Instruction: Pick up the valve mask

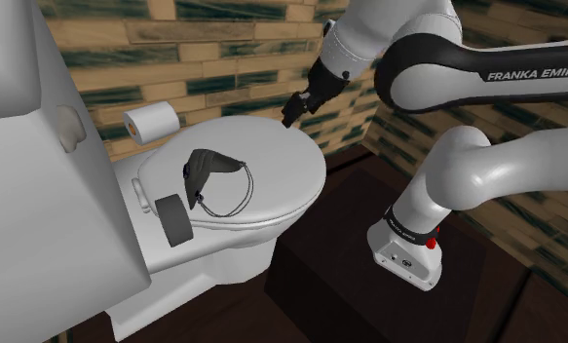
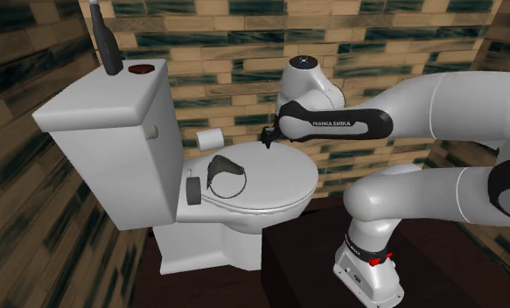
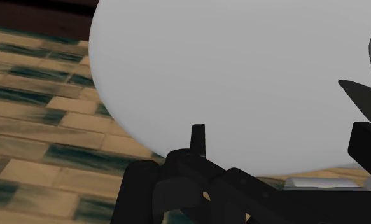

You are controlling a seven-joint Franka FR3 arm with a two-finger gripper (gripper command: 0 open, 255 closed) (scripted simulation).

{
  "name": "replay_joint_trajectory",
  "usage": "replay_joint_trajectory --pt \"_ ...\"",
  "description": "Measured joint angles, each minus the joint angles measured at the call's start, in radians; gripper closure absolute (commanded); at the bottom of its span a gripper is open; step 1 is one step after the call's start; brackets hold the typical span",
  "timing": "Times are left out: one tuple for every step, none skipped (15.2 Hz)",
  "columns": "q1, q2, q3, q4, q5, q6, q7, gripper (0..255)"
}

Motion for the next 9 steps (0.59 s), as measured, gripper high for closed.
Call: replay_joint_trajectory --pt "0.01 0.0 0.031 -0.022 0.013 0.041 0.029 0" --pt "0.013 0.02 0.07 -0.03 0.024 0.087 0.064 0" --pt "0.007 0.051 0.108 -0.029 0.031 0.136 0.096 0" --pt "0.005 0.073 0.149 -0.036 0.038 0.185 0.131 0" --pt "0.002 0.091 0.192 -0.041 0.045 0.229 0.168 0" --pt "-0.006 0.109 0.231 -0.047 0.048 0.273 0.201 0" --pt "-0.018 0.13 0.276 -0.054 0.05 0.321 0.238 0" --pt "-0.039 0.159 0.332 -0.048 0.049 0.368 0.282 0" --pt "-0.058 0.175 0.381 -0.046 0.047 0.407 0.321 0"
